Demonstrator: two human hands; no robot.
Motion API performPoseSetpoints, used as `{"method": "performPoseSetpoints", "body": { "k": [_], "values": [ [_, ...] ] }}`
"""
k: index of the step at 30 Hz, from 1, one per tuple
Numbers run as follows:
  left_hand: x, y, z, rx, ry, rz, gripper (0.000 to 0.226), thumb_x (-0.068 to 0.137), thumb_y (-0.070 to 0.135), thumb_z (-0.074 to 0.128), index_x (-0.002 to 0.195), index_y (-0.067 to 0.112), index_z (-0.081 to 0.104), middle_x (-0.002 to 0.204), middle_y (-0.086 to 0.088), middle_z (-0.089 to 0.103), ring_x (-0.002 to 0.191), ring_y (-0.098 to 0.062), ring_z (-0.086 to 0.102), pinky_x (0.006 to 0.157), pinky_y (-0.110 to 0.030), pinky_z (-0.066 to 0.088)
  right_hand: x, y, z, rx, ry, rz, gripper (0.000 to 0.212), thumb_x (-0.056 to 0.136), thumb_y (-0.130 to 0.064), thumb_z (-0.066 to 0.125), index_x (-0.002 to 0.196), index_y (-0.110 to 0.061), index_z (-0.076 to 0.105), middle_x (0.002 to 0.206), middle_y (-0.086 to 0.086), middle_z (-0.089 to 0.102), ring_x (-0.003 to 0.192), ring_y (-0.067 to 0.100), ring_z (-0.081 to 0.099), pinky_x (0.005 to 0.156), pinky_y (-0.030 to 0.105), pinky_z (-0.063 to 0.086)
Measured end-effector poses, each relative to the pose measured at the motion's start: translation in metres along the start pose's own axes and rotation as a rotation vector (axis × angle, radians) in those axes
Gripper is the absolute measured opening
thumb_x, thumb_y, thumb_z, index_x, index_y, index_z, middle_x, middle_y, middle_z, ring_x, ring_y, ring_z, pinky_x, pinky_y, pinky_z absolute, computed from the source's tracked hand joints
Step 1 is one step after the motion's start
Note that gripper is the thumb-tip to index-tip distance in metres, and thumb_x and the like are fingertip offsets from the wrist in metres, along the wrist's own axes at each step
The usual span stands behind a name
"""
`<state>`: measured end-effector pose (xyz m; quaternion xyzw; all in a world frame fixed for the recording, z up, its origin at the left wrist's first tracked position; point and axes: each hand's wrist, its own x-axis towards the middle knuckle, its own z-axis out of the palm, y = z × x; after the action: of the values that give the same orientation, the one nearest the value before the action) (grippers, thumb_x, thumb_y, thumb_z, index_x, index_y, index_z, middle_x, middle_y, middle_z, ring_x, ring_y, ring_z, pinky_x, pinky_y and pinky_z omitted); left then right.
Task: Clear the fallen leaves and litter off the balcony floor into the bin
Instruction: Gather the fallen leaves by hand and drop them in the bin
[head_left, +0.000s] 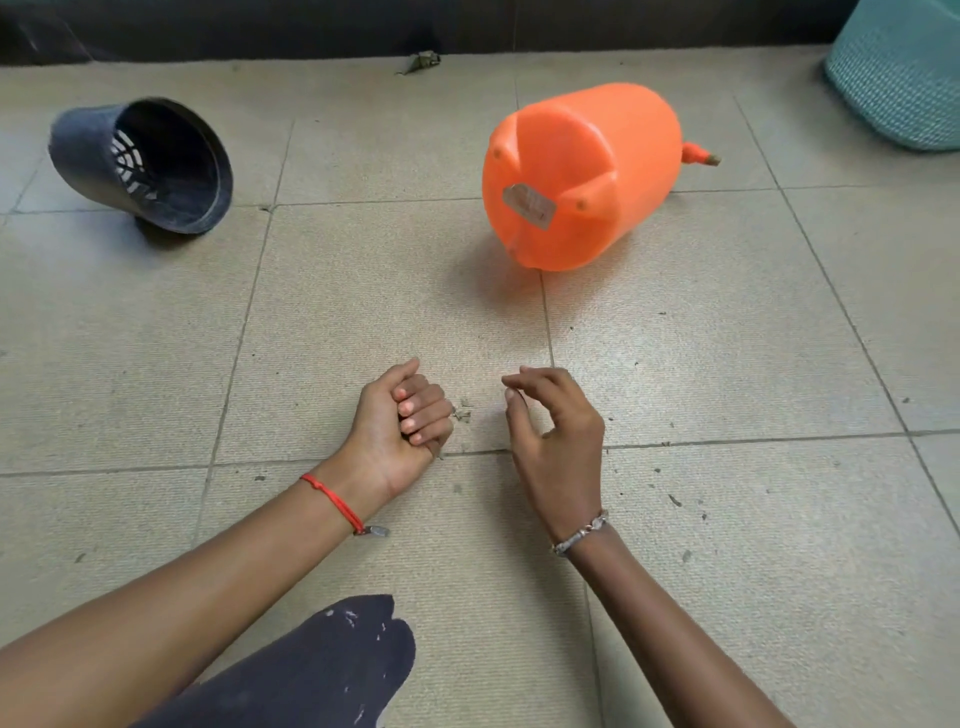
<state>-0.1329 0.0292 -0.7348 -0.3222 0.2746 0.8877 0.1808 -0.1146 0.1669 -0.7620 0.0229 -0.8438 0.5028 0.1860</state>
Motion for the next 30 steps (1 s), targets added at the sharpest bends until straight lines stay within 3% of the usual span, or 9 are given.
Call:
{"method": "performPoseSetpoints", "body": {
  "k": [3, 7, 10, 13, 17, 23, 27, 30],
  "values": [
    [0.011, 0.001, 0.010, 0.058, -0.032, 0.000, 0.061, 0.096, 0.023, 0.037, 0.035, 0.020, 0.032, 0.032, 0.007, 0.023, 0.024, -0.006, 0.021, 0.029, -0.016, 0.012, 0.020, 0.013, 0.003, -0.049, -0.040, -0.049, 0.014, 0.078, 0.003, 0.058, 0.087, 0.002, 0.069, 0.088, 0.013, 0.064, 0.085, 0.007, 0.057, 0.081, 0.000, 0.038],
    [0.035, 0.011, 0.025, 0.135, -0.057, 0.072, 0.060, 0.095, 0.022, 0.037, 0.036, 0.020, 0.030, 0.033, 0.007, 0.022, 0.025, -0.005, 0.019, 0.031, -0.017, 0.010, 0.058, 0.031, 0.018, -0.149, -0.180, -0.135, 0.017, 0.080, -0.001, 0.054, 0.090, 0.006, 0.065, 0.099, 0.020, 0.063, 0.097, 0.029, 0.064, 0.085, 0.019, 0.040],
    [0.052, 0.022, 0.033, 0.187, -0.071, 0.117, 0.059, 0.094, 0.023, 0.036, 0.035, 0.020, 0.028, 0.032, 0.007, 0.021, 0.025, -0.004, 0.018, 0.029, -0.017, 0.010, 0.074, 0.040, 0.032, -0.231, -0.375, -0.247, 0.034, 0.086, -0.016, 0.041, 0.106, 0.005, 0.060, 0.114, 0.022, 0.059, 0.116, 0.032, 0.053, 0.100, 0.025, 0.031],
    [0.063, 0.032, 0.038, 0.225, -0.061, 0.168, 0.059, 0.094, 0.022, 0.037, 0.035, 0.020, 0.028, 0.032, 0.006, 0.020, 0.024, -0.003, 0.018, 0.030, -0.017, 0.008, 0.074, 0.044, 0.040, -0.498, -0.480, -0.336, 0.052, 0.091, -0.036, 0.036, 0.128, -0.002, 0.050, 0.135, 0.015, 0.050, 0.129, 0.027, 0.044, 0.110, 0.030, 0.023],
    [0.068, 0.044, 0.044, 0.162, -0.015, 0.222, 0.060, 0.094, 0.022, 0.036, 0.035, 0.021, 0.029, 0.031, 0.007, 0.020, 0.024, -0.003, 0.018, 0.030, -0.017, 0.009, 0.080, 0.041, 0.040, -0.559, -0.507, -0.268, 0.057, 0.091, -0.045, 0.034, 0.135, -0.009, 0.047, 0.142, 0.007, 0.045, 0.133, 0.019, 0.040, 0.112, 0.032, 0.019],
    [0.038, 0.055, 0.058, 0.031, 0.066, 0.227, 0.064, 0.096, 0.021, 0.030, 0.032, 0.021, 0.031, 0.030, 0.007, 0.022, 0.023, -0.003, 0.019, 0.025, -0.015, 0.013, 0.093, 0.032, 0.033, -0.509, -0.630, -0.174, 0.058, 0.090, -0.042, 0.036, 0.135, -0.006, 0.047, 0.142, 0.010, 0.045, 0.133, 0.023, 0.040, 0.115, 0.031, 0.015],
    [0.008, 0.064, 0.039, -0.069, 0.170, 0.256, 0.065, 0.096, 0.020, 0.029, 0.031, 0.022, 0.032, 0.030, 0.007, 0.023, 0.024, -0.004, 0.019, 0.024, -0.016, 0.013, 0.094, 0.026, 0.031, -0.554, -0.722, -0.104, 0.068, 0.090, -0.052, 0.027, 0.146, -0.013, 0.025, 0.154, 0.004, 0.022, 0.143, 0.017, 0.017, 0.115, 0.025, -0.006],
    [-0.012, 0.058, 0.016, -0.136, 0.249, 0.256, 0.066, 0.096, 0.020, 0.028, 0.030, 0.021, 0.031, 0.030, 0.006, 0.023, 0.024, -0.005, 0.019, 0.024, -0.017, 0.014, 0.069, 0.006, 0.039, -0.578, -0.791, 0.005, 0.076, 0.090, -0.056, 0.027, 0.149, -0.014, 0.008, 0.158, 0.002, 0.002, 0.145, 0.015, -0.003, 0.114, 0.030, -0.012]
  ]
}}
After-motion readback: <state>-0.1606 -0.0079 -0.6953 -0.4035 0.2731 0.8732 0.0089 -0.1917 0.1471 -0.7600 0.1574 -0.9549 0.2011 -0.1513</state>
